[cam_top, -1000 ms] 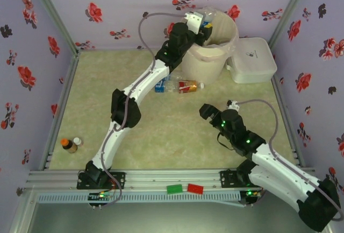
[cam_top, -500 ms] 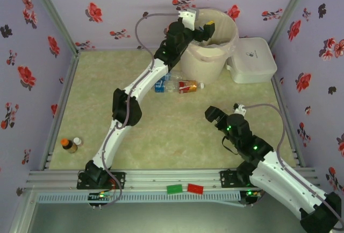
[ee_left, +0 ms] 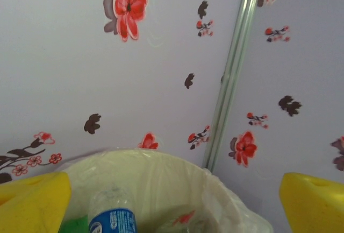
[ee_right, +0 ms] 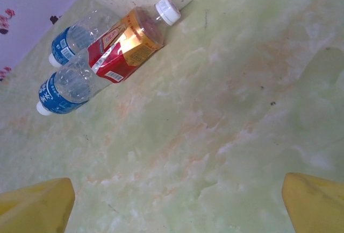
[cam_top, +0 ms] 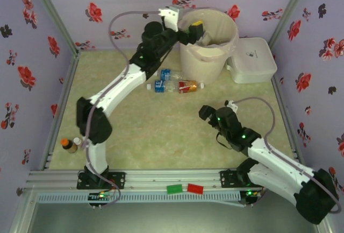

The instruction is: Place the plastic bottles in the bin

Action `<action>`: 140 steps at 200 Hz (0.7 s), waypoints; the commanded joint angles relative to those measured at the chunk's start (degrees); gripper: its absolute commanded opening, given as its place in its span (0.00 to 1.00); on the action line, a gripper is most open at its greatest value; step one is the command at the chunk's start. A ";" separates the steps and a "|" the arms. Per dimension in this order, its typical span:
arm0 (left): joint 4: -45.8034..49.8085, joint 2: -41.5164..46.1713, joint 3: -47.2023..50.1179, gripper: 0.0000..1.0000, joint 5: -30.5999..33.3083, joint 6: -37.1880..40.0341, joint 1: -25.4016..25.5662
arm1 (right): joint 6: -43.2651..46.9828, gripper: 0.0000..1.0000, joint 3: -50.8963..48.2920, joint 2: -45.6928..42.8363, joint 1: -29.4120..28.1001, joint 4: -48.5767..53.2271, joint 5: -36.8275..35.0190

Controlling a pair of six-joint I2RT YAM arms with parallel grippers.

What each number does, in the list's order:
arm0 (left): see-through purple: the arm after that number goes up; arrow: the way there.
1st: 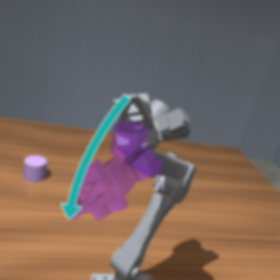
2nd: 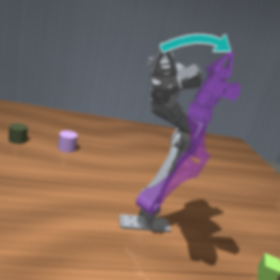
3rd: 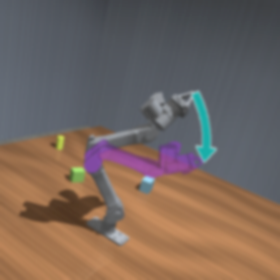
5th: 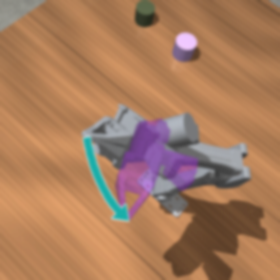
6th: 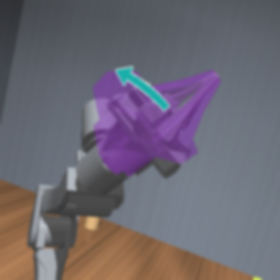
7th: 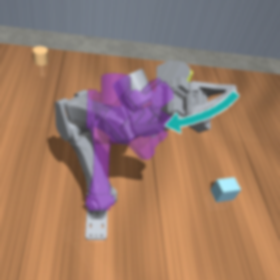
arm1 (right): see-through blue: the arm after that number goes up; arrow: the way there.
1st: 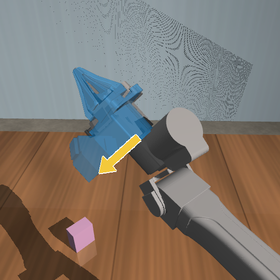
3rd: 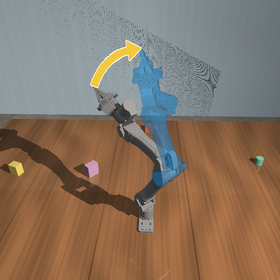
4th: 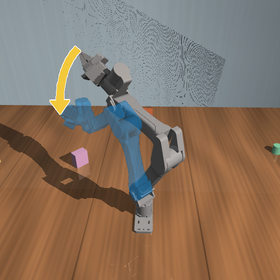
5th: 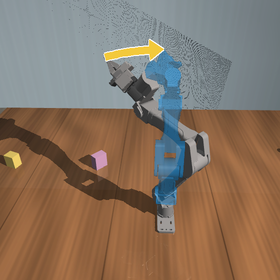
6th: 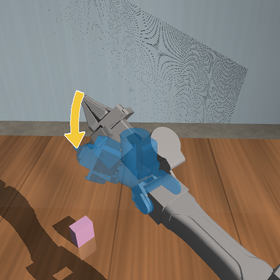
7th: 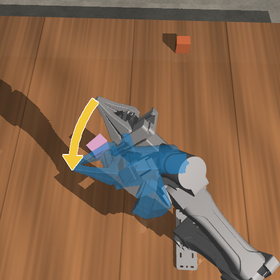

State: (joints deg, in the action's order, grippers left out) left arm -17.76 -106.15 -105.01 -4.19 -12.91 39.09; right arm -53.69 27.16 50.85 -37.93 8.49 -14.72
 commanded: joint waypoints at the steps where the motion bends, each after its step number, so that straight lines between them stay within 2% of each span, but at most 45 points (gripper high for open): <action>1: -6.45 9.39 13.44 1.00 -0.83 -1.85 -0.66 | 7.45 1.00 5.40 5.06 -0.22 -4.58 0.36; 45: -4.90 26.14 37.97 1.00 1.29 -5.44 -1.47 | 25.31 1.00 19.43 20.52 1.06 -2.54 8.42; 87: -1.79 38.18 57.35 1.00 7.31 -11.97 -3.33 | 36.96 1.00 34.46 35.69 1.72 3.82 16.84; 105: 0.86 43.03 65.44 1.00 10.67 -15.85 -4.94 | 41.07 1.00 39.69 40.71 1.82 6.27 17.72; 140: 7.99 54.05 76.85 1.00 12.89 -24.08 -10.49 | 47.22 1.00 48.53 49.28 1.90 11.48 16.19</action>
State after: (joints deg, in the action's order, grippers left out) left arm -14.70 -59.11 -32.88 4.64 -29.10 31.64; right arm -14.17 70.39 96.16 -36.40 14.17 1.41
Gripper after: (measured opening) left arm 0.998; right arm 0.996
